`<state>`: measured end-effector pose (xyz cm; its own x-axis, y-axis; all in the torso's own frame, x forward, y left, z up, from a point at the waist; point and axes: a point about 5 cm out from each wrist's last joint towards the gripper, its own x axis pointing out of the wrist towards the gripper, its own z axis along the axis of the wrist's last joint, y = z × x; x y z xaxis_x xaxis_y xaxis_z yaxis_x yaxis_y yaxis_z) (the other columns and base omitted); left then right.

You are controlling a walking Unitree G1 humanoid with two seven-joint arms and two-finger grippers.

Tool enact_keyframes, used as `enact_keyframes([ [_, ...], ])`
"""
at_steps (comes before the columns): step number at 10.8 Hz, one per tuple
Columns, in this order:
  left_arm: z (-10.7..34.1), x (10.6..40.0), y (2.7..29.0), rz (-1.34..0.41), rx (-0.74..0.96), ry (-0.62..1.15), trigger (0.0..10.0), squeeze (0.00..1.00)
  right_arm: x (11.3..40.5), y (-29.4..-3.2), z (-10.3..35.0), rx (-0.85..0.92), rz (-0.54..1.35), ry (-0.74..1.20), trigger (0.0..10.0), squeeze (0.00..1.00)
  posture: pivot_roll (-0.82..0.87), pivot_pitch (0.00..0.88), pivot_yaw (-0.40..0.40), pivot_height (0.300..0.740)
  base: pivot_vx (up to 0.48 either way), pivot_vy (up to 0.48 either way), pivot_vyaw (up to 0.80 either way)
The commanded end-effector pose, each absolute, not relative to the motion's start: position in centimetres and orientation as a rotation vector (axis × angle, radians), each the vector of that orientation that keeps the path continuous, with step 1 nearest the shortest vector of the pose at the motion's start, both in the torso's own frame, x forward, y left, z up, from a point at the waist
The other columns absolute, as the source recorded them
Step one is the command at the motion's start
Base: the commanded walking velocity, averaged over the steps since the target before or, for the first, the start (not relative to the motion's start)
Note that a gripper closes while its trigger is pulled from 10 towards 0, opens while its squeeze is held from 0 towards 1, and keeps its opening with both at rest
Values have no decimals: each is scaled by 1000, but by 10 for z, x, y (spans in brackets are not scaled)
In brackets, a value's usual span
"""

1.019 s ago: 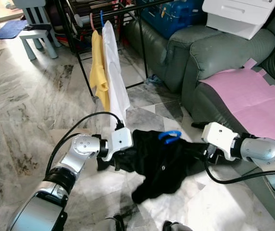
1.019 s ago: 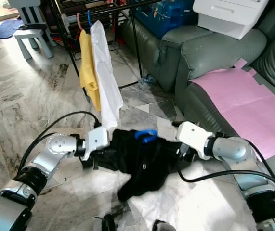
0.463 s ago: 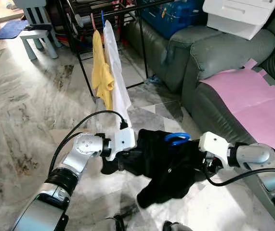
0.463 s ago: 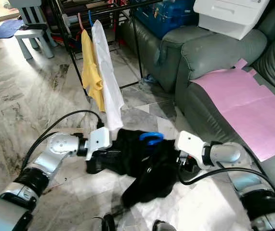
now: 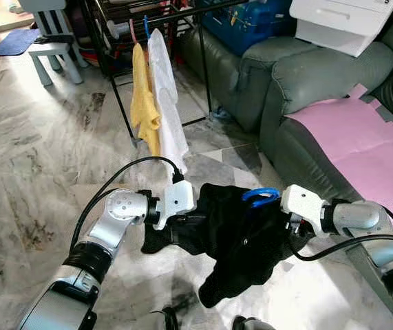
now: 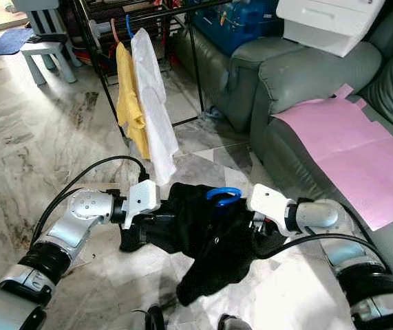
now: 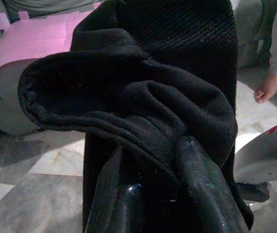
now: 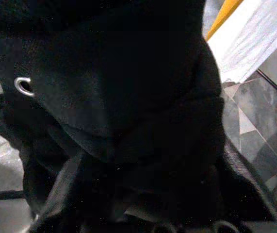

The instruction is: Hang hanger

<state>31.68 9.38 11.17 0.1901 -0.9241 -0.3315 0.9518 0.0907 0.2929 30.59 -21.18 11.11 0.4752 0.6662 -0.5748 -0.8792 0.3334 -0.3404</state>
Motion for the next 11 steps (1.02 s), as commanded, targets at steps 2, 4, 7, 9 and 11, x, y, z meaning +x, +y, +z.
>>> enact_keyframes([
  [2,119,317,95,-1392,484,33,10000,0,305,-218,112,-692,1052,376,0,0,-117,130,42,740,0,0,0],
  [4,118,317,96,-1396,484,38,10000,0,306,-227,113,-723,1029,389,0,0,-117,131,44,740,0,0,0],
  [7,117,316,97,-1393,485,46,10000,0,307,-227,114,-721,1035,382,0,0,-117,132,43,740,0,0,0],
  [9,115,316,97,-1386,494,49,10000,0,308,-221,115,-726,1032,346,0,0,-117,131,43,740,0,0,0],
  [11,115,317,96,-1383,494,49,10000,0,319,-219,117,-734,907,277,10000,353,-118,131,42,740,0,0,0],
])
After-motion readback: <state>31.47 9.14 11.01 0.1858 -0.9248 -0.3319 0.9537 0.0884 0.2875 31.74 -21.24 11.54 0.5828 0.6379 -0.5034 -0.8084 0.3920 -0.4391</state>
